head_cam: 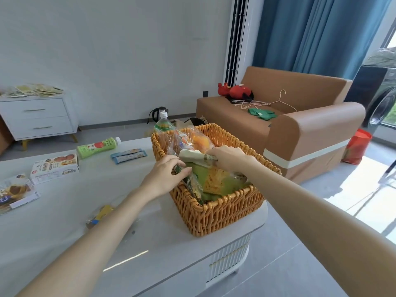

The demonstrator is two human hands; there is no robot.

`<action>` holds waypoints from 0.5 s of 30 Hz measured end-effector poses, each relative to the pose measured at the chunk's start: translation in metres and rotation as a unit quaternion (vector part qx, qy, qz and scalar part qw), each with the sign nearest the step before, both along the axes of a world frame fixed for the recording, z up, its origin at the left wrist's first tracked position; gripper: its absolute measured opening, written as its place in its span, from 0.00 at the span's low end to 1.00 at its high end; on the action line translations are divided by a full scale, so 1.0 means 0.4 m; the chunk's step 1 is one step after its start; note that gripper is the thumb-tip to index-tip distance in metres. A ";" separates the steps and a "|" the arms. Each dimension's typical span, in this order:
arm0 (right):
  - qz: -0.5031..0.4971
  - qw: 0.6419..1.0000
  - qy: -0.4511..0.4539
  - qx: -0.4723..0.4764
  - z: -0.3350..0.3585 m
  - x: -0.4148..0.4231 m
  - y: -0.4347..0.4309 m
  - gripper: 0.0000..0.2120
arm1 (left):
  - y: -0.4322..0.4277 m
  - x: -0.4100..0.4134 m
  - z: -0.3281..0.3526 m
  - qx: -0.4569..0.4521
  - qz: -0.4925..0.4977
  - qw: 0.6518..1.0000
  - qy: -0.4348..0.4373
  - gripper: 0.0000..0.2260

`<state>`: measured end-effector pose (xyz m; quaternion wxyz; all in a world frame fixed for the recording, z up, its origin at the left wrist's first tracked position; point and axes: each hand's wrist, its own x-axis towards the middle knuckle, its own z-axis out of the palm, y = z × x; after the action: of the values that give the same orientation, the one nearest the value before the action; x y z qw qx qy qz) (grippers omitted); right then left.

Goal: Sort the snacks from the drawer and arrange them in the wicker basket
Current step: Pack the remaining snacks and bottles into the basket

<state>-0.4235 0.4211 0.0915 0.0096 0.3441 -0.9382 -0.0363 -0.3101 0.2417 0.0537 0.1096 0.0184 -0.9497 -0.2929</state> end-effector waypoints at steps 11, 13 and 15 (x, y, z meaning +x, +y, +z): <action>0.030 0.998 0.022 -0.051 -0.011 -0.077 -0.009 0.19 | -0.011 -0.004 -0.001 0.019 -0.011 1.000 0.000 0.16; 0.023 0.999 0.015 -0.039 -0.034 -0.091 -0.008 0.22 | -0.013 -0.005 -0.001 0.017 -0.010 1.000 0.003 0.14; 0.021 0.999 -0.005 -0.027 -0.032 -0.103 -0.008 0.21 | -0.017 -0.006 0.002 0.010 -0.012 1.000 -0.002 0.15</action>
<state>-0.4647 0.4181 0.0787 0.0144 0.3636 -0.9314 -0.0091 -0.3124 0.2350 0.0546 0.1039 0.0091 -0.9470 -0.3038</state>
